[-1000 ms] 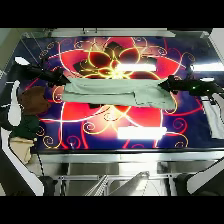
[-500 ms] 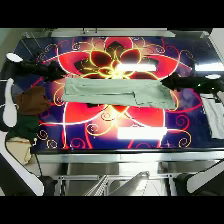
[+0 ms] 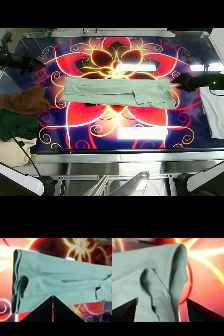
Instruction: Fold the shirts.
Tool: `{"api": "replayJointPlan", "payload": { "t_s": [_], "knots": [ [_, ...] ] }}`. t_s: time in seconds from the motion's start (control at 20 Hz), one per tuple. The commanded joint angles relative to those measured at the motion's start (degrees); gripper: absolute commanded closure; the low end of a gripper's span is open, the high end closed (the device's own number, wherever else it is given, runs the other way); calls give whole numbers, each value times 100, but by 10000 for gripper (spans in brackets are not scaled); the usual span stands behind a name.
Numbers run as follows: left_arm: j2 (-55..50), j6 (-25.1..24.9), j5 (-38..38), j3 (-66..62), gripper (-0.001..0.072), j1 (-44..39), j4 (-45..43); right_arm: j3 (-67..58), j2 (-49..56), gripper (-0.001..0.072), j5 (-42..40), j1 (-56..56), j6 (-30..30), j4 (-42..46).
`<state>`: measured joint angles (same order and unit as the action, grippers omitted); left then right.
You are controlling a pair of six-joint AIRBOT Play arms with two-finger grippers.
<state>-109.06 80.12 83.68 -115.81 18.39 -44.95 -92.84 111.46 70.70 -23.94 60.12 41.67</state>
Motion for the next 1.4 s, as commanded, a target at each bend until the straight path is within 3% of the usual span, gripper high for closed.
{"api": "replayJointPlan", "payload": {
  "t_s": [0.0, 0.2, 0.45, 0.5, 0.6, 0.65, 0.7, 0.75, 0.8, 1.35],
  "knots": [
    [162, -79, 343, 7, 702, -223, -46, -35, 354, 11, 203, 4, 229, 203],
    [131, -236, 317, 44, 701, -828, -57, -35, 616, 11, 391, 52, 59, -389],
    [-120, -271, 319, 44, 695, -1600, -39, -35, 678, 41, 321, 417, -31, -402],
    [-221, -271, 317, 44, 694, -1784, -37, -35, 678, 222, 271, 518, -35, -400],
    [-431, -271, 304, 44, 694, -2120, -37, -46, 678, 370, 153, 680, -31, -407],
    [-551, -271, 254, 44, 694, -2297, -37, -68, 678, 382, 103, 752, -31, -433],
    [-673, -271, 186, 44, 694, -2465, -37, -103, 675, 528, 90, 804, -28, -444],
    [-769, -273, 90, 44, 694, -2612, -42, -173, 675, 626, 96, 848, -4, -444],
    [-857, -271, -63, 44, 694, -2752, -39, -267, 669, 679, 149, 890, 59, -439],
    [-1805, -157, -2881, 44, 706, -4074, -52, -1834, 131, 691, 1451, 1027, 942, -442]
  ]
}}
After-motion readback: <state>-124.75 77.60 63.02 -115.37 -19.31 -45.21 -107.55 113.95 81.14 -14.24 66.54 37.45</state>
